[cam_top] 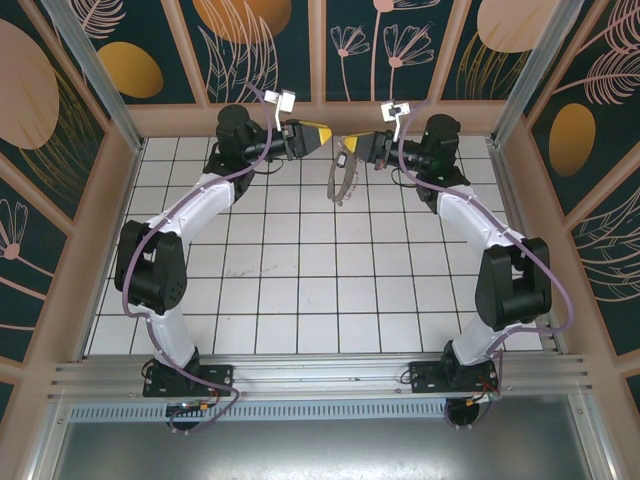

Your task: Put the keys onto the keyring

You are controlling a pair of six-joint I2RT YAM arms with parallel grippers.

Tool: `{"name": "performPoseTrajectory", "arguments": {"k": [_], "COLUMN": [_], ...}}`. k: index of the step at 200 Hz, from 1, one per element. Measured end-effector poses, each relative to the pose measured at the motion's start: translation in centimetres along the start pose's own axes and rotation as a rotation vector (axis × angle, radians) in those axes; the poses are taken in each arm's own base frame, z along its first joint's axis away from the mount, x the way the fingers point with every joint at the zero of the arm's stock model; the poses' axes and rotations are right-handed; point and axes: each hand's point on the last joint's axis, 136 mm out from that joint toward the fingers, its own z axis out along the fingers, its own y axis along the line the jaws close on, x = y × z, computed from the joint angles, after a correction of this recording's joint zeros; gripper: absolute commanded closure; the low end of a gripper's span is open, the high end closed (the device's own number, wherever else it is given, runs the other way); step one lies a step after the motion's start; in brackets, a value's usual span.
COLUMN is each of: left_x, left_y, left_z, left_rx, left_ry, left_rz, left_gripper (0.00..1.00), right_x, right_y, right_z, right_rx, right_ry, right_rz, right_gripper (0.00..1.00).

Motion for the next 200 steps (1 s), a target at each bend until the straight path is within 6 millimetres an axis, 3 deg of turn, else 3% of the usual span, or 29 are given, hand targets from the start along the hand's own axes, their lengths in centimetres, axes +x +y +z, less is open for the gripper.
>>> {"name": "performPoseTrajectory", "arguments": {"k": [44, 139, 200], "left_x": [1.1, 2.5, 2.9], "left_y": [0.4, 0.7, 0.1], "left_z": [0.2, 0.5, 1.3], "left_rx": [0.025, 0.08, 0.11], "left_ry": [0.045, 0.057, 0.06], "left_rz": [-0.028, -0.087, -0.094], "left_gripper": [0.61, 0.62, 0.62], "right_x": [1.3, 0.4, 0.7], "right_y": [-0.6, 0.2, -0.2], "right_z": [0.3, 0.3, 0.5], "right_rx": [-0.032, -0.063, -0.062], "right_ry": [0.041, 0.016, 0.021], "right_rz": [0.038, 0.019, 0.031], "right_gripper": [1.0, 1.0, 1.0]}}
